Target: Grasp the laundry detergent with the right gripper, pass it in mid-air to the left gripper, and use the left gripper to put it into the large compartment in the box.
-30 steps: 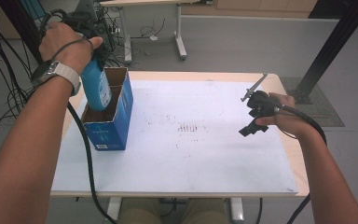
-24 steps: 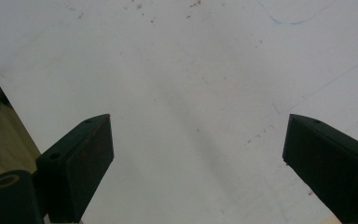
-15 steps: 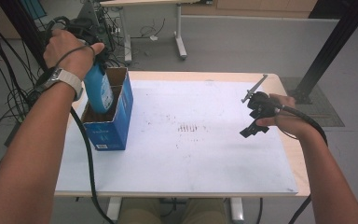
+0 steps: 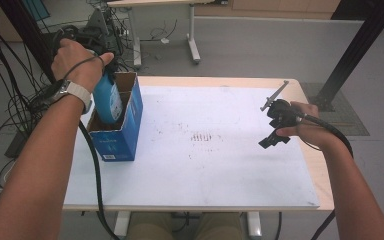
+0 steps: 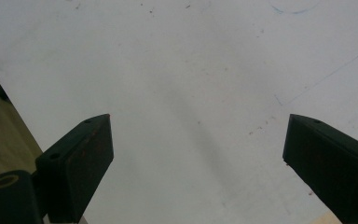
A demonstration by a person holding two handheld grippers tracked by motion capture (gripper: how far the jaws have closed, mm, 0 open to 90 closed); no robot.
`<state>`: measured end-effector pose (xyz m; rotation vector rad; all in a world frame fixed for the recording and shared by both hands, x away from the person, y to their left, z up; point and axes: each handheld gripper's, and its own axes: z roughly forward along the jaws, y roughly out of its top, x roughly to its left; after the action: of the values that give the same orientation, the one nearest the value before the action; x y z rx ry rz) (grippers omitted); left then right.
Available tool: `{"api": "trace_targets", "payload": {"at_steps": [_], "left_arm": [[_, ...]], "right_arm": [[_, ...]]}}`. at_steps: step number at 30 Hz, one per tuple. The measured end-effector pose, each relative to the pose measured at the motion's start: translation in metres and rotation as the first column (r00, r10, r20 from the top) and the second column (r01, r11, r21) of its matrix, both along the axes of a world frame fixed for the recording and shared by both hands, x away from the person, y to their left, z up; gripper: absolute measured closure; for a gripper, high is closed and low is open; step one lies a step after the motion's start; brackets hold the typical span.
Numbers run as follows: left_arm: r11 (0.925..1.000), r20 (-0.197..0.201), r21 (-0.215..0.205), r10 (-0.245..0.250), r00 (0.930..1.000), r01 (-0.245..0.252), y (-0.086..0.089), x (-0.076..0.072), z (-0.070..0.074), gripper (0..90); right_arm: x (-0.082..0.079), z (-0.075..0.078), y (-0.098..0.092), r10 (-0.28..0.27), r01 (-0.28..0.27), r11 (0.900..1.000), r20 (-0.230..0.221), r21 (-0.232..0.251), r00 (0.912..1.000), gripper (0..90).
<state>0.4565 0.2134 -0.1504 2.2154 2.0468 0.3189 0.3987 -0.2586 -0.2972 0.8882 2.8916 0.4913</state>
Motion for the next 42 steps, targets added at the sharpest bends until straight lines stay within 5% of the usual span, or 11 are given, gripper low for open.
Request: {"api": "trace_targets", "payload": {"at_steps": [42], "left_arm": [[0.9998, 0.002, 0.011, -0.018, 0.9998, 0.018, -0.001, 0.010, -0.059, 37.8]], "right_arm": [[0.001, -0.009, -0.006, -0.022, 0.022, 1.000, -0.013, -0.005, 0.9997, 8.5]]}}
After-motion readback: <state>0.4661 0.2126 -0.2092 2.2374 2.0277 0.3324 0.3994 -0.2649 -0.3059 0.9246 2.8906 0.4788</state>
